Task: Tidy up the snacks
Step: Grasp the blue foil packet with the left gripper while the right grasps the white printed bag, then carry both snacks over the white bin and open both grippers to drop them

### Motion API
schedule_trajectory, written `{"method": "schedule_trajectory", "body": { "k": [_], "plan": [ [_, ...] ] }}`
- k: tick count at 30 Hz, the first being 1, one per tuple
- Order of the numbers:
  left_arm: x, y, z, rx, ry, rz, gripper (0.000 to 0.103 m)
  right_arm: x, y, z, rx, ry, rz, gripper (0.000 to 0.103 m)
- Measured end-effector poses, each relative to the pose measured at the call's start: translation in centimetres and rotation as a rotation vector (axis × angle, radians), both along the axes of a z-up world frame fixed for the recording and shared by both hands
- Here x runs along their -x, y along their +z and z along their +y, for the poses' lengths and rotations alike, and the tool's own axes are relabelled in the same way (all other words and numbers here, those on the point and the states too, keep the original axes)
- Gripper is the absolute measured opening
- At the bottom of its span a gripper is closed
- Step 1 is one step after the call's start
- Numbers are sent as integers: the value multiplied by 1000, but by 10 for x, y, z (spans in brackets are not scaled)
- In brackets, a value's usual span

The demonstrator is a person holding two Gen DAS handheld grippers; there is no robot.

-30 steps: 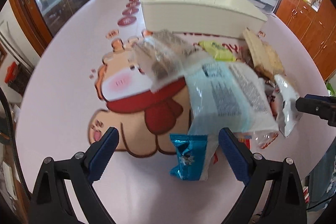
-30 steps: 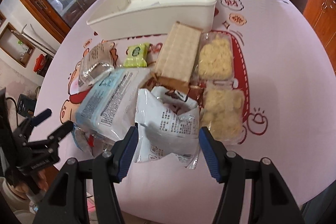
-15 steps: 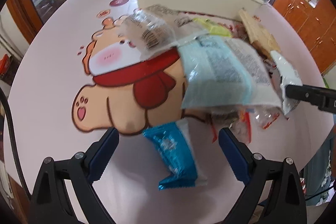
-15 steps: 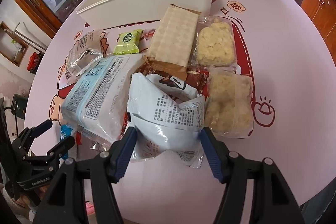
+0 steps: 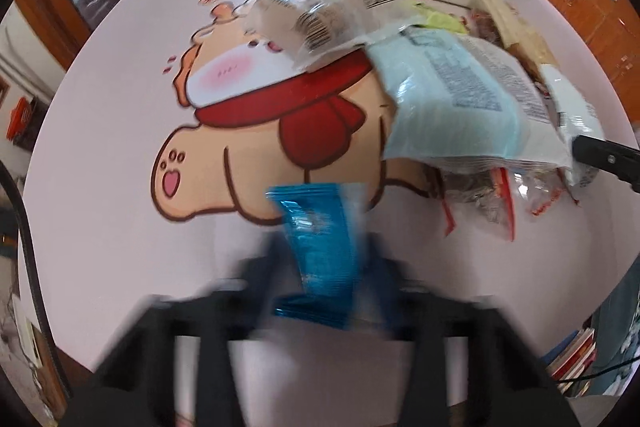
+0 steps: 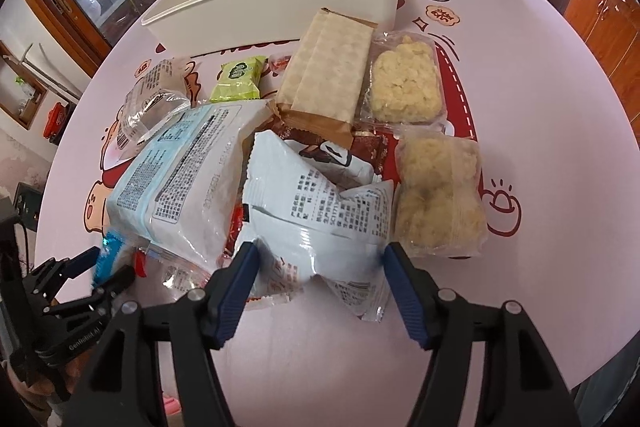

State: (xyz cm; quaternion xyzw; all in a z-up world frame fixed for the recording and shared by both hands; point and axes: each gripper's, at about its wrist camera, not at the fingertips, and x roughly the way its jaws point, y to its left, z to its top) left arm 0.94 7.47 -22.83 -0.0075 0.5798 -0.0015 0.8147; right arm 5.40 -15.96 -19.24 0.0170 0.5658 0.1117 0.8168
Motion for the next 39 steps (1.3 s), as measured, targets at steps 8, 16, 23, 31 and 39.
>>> {"method": "schedule_trajectory", "body": {
  "k": [8, 16, 23, 31, 39],
  "plan": [
    [-2, 14, -1, -8, -52, -25, 27, 9, 5, 5, 22, -13, -22, 43],
    [-4, 74, -3, -6, -151, -148, 27, 27, 43, 10, 24, -60, -156, 43],
    [-26, 132, -16, 41, -231, -264, 27, 45, 84, 11, -18, -113, -277, 43],
    [-55, 192, -32, 136, -242, -398, 27, 58, 125, 9, -42, -142, -386, 43],
    [-89, 248, -34, 132, -208, -491, 27, 37, 168, -2, -96, -181, -478, 44]
  ]
}}
